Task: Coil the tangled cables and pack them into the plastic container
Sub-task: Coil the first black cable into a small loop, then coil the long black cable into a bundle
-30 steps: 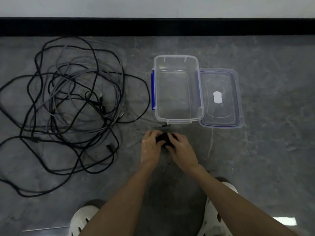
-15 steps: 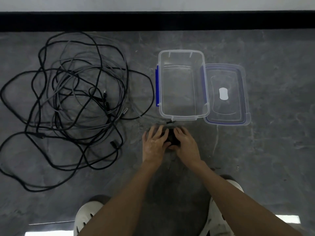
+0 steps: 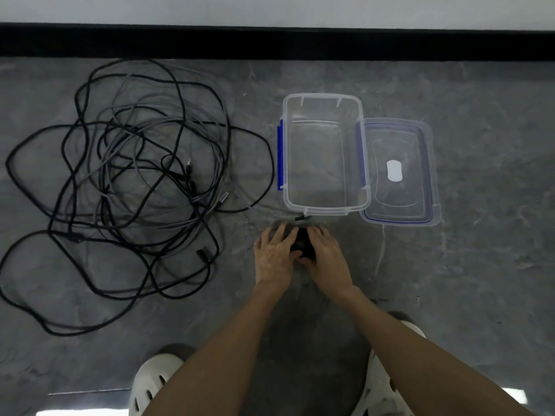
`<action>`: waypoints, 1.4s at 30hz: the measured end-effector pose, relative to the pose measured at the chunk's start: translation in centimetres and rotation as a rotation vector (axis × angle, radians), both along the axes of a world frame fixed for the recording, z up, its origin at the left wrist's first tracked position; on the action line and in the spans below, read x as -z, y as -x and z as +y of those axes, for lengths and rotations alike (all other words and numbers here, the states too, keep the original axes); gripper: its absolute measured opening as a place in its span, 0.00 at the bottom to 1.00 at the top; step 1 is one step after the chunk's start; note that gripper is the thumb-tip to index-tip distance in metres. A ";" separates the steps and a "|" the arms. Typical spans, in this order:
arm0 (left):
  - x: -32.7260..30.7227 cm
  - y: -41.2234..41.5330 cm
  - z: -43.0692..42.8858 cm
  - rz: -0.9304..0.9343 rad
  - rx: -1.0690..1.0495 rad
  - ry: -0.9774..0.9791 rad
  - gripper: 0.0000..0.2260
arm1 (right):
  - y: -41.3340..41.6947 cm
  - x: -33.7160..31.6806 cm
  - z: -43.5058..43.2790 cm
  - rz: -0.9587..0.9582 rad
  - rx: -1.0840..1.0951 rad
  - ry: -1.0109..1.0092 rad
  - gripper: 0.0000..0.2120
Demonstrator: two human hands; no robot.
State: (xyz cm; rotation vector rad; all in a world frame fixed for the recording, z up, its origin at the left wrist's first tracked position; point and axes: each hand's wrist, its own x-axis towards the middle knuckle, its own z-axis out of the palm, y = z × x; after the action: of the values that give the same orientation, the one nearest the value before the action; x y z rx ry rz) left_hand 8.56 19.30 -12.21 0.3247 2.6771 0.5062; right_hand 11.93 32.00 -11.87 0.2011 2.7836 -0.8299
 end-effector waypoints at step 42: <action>-6.1 9.4 -23.9 -0.137 -0.135 0.287 0.22 | 13.1 -7.1 -21.5 -0.084 -0.582 -0.063 0.15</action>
State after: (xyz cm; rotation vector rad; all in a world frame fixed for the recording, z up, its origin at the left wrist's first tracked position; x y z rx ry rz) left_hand -0.80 -4.63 -6.06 0.0260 2.6012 0.1693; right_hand -1.16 10.53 -4.81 -0.5271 2.5670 -0.5659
